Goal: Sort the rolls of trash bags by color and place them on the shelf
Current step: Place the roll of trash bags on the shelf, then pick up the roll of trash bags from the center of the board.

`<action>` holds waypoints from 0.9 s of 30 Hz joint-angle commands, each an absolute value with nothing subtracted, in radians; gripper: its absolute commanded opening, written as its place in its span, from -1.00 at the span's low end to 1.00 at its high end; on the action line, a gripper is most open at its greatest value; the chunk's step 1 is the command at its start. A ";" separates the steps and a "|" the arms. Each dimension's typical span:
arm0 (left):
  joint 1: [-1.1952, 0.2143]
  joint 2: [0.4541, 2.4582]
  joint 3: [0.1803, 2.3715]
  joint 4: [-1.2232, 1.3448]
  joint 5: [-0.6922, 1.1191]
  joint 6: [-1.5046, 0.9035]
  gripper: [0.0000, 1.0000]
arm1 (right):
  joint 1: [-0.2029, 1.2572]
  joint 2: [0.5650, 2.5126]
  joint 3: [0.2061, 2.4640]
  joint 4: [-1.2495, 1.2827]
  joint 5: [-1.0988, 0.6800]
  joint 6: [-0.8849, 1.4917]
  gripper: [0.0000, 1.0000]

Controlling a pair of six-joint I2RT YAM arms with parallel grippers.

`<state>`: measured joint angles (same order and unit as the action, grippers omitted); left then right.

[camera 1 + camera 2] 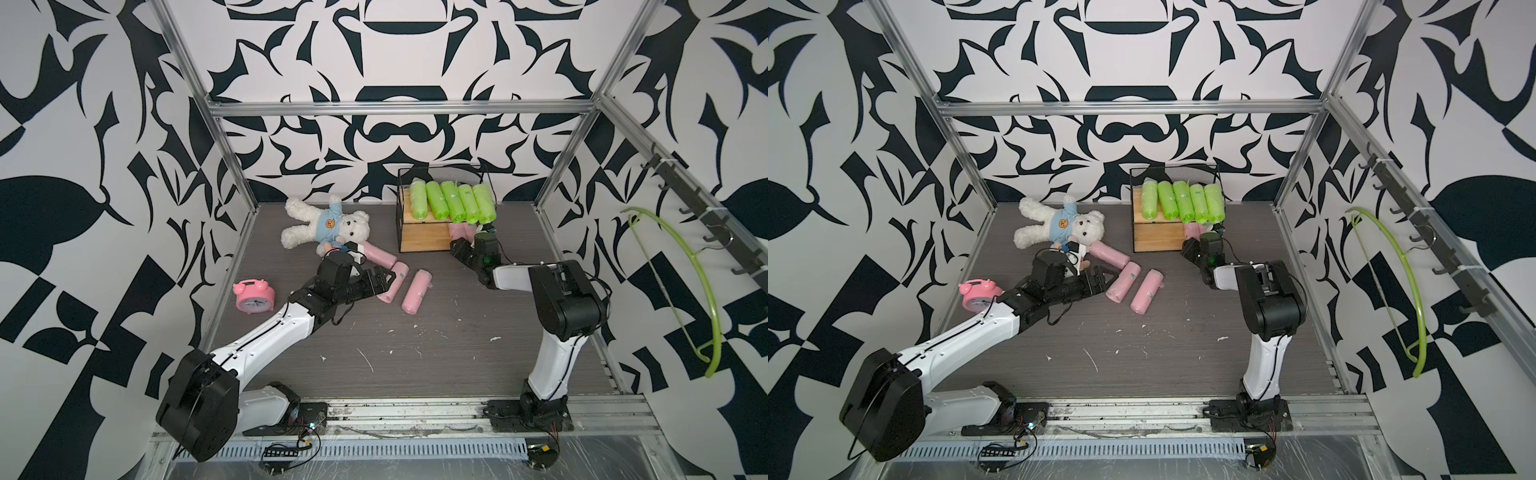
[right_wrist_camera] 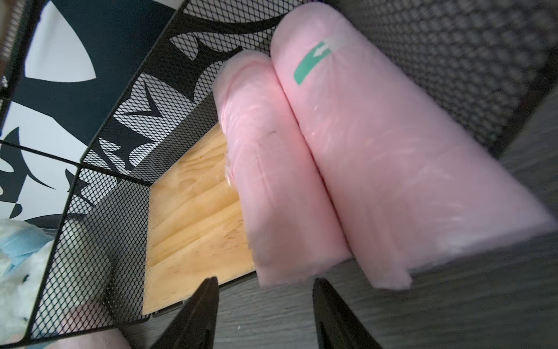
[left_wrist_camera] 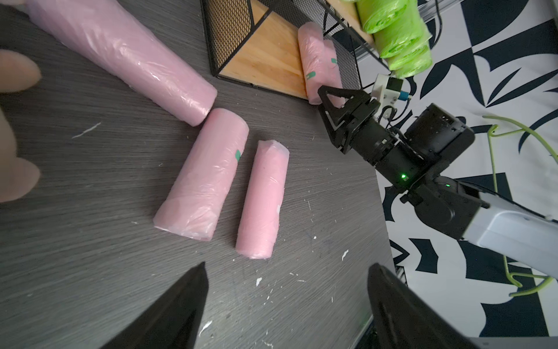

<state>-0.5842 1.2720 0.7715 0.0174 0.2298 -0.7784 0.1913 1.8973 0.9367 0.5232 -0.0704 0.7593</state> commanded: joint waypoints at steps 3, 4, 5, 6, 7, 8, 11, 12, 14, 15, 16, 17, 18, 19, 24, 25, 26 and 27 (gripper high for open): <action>-0.638 1.368 0.874 -0.062 0.231 -0.663 0.78 | 0.188 1.737 0.864 0.537 -0.079 0.723 0.20; -0.657 1.390 0.895 -0.083 0.213 -0.641 0.77 | 0.188 1.712 0.852 0.520 -0.081 0.711 0.21; -0.678 1.415 0.920 -0.107 0.189 -0.617 0.77 | 0.189 1.681 0.836 0.499 -0.081 0.696 0.23; -0.699 1.441 0.948 -0.134 0.164 -0.590 0.76 | 0.188 1.648 0.818 0.480 -0.081 0.680 0.25; -0.718 1.467 0.970 -0.152 0.143 -0.571 0.76 | 0.189 1.621 0.803 0.460 -0.081 0.661 0.25; -0.737 1.496 0.996 -0.171 0.117 -0.551 0.75 | 0.188 1.589 0.787 0.432 -0.078 0.641 0.26; -0.790 1.582 1.079 -0.226 0.043 -0.494 0.72 | 0.188 1.501 0.764 0.327 -0.087 0.563 0.30; -0.807 1.616 1.109 -0.244 0.018 -0.474 0.72 | 0.187 1.476 0.760 0.287 -0.094 0.540 0.33; -0.834 1.679 1.172 -0.283 -0.025 -0.440 0.72 | 0.188 1.433 0.751 0.221 -0.106 0.500 0.36; -0.844 1.716 1.208 -0.307 -0.043 -0.422 0.72 | 0.189 1.408 0.743 0.194 -0.104 0.482 0.39; -0.853 1.753 1.240 -0.327 -0.064 -0.408 0.72 | 0.188 1.381 0.733 0.168 -0.098 0.464 0.42; -0.859 1.784 1.272 -0.343 -0.080 -0.397 0.72 | 0.189 1.358 0.727 0.142 -0.092 0.449 0.45; -0.863 1.819 1.302 -0.360 -0.096 -0.384 0.72 | 0.188 1.333 0.723 0.114 -0.088 0.429 0.50; -0.865 1.853 1.335 -0.376 -0.113 -0.373 0.72 | 0.188 1.312 0.719 0.081 -0.081 0.417 0.56; -0.865 1.998 1.468 -0.434 -0.174 -0.323 0.64 | 0.189 1.210 0.673 -0.001 -0.066 0.402 0.91; -0.865 2.018 1.489 -0.442 -0.179 -0.316 0.64 | 0.189 1.191 0.664 -0.012 -0.069 0.402 0.96; -0.865 2.042 1.512 -0.448 -0.184 -0.309 0.63 | 0.188 1.173 0.653 -0.024 -0.076 0.401 0.98; -0.865 2.060 1.532 -0.448 -0.187 -0.305 0.62 | 0.188 1.155 0.643 -0.035 -0.077 0.399 0.99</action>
